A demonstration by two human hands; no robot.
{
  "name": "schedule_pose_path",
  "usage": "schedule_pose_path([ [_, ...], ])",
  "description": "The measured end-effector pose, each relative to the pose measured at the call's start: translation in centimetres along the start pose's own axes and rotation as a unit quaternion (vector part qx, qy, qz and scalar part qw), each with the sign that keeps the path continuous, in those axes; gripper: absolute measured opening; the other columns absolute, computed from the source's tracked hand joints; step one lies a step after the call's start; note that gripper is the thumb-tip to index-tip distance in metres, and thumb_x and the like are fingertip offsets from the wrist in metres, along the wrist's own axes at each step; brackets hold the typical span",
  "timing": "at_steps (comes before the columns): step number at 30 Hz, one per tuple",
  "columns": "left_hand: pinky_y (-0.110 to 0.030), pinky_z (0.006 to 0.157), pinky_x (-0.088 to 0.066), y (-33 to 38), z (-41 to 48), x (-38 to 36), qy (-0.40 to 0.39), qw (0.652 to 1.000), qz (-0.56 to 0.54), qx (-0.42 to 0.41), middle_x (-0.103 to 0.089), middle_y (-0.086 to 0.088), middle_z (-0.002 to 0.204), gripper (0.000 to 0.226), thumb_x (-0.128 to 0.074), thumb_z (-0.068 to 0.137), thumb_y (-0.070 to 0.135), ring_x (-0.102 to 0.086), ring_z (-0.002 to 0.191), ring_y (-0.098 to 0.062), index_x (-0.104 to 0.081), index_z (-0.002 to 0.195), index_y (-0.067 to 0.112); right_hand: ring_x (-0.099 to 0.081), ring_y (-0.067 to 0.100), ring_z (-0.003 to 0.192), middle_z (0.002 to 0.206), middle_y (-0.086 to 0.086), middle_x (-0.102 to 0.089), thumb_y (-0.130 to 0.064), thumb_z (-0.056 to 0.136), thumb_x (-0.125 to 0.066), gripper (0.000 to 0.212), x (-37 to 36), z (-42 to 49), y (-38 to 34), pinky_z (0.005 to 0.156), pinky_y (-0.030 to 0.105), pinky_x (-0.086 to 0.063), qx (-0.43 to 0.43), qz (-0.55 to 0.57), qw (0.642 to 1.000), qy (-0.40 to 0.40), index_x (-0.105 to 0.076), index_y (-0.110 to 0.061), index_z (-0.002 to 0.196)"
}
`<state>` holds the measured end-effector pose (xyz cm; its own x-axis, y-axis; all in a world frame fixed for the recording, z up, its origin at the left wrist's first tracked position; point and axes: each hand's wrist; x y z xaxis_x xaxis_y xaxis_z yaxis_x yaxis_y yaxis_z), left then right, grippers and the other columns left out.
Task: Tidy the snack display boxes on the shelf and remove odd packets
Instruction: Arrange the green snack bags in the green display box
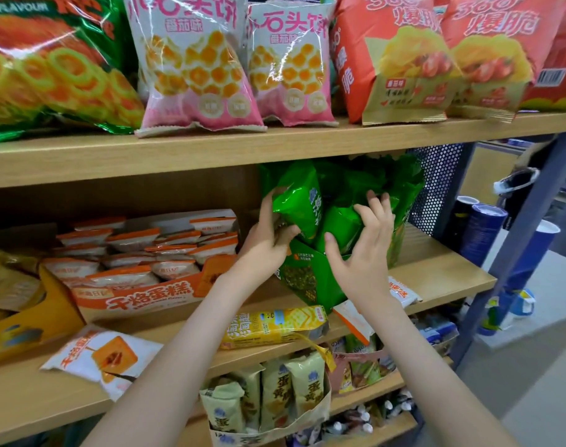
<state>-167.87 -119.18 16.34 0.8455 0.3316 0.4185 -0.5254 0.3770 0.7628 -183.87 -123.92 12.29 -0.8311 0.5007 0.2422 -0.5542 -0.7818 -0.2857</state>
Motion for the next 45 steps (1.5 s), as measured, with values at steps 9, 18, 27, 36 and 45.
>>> schedule_pose_path([
  [9, -0.022, 0.1, -0.047, -0.9, -2.1, -2.4, 0.183, 0.962, -0.015, -0.204, -0.037, 0.041, 0.133, 0.096, -0.071, 0.081, 0.0, -0.043, 0.123, 0.015, -0.013, 0.138, 0.052, -0.018, 0.038, 0.143, 0.144, 0.011, -0.028, -0.027, 0.09, -0.058, 0.049, -0.2, 0.0, 0.1, 0.107, 0.068, -0.025, 0.005, -0.006, 1.0, 0.001, -0.033, -0.013, 0.13],
  [18, -0.042, 0.094, -0.053, -2.2, -1.0, -2.8, 0.199, 0.957, 0.061, -0.201, -0.049, -0.032, 0.135, 0.075, -0.059, 0.089, 0.027, -0.054, 0.124, -0.028, -0.006, 0.141, 0.036, -0.018, 0.037, 0.143, 0.145, 0.01, -0.028, -0.028, 0.09, -0.058, 0.05, -0.1, 0.0, 0.0, 0.108, 0.067, -0.024, 0.005, -0.011, 1.0, 0.0, -0.033, -0.015, 0.132],
  [27, -0.015, 0.096, -0.032, 0.2, 1.1, -1.5, 0.006, 0.994, 0.096, -0.055, -0.04, -0.006, 0.15, 0.087, -0.059, 0.095, 0.024, -0.049, 0.124, -0.014, 0.009, 0.132, 0.064, -0.017, 0.034, 0.144, 0.145, 0.007, -0.028, -0.028, 0.09, -0.059, 0.049, 0.3, -0.1, -0.6, 0.109, 0.066, -0.024, -0.017, 0.004, 1.0, 0.007, -0.035, -0.016, 0.131],
  [36, -0.025, 0.101, -0.041, -0.2, 2.2, 0.1, -0.165, 0.976, 0.142, -0.031, -0.033, -0.006, 0.156, 0.076, -0.051, 0.101, 0.024, -0.051, 0.126, -0.025, 0.0, 0.142, 0.063, -0.015, 0.03, 0.144, 0.146, 0.003, -0.024, -0.031, 0.091, -0.055, 0.046, 0.7, 0.4, -0.2, 0.108, 0.067, -0.025, -0.046, -0.001, 0.999, -0.011, -0.035, -0.02, 0.132],
  [45, -0.026, 0.102, -0.035, -0.6, -0.4, 0.8, -0.114, 0.975, 0.184, -0.045, -0.035, -0.015, 0.152, 0.083, -0.041, 0.093, -0.006, -0.041, 0.133, -0.029, -0.009, 0.152, 0.044, -0.005, 0.044, 0.143, 0.154, 0.018, -0.004, -0.031, 0.094, -0.053, 0.065, -2.1, -0.2, -3.3, 0.106, 0.075, -0.015, -0.005, -0.206, 0.977, -0.046, -0.021, -0.032, 0.15],
])
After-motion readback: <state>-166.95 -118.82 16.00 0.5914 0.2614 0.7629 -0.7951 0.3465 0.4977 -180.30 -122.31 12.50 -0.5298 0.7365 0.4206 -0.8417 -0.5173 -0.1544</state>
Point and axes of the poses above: each hand's wrist, its own z-axis towards the middle knuckle, its own x-axis out of the back of the hand, y = z × x
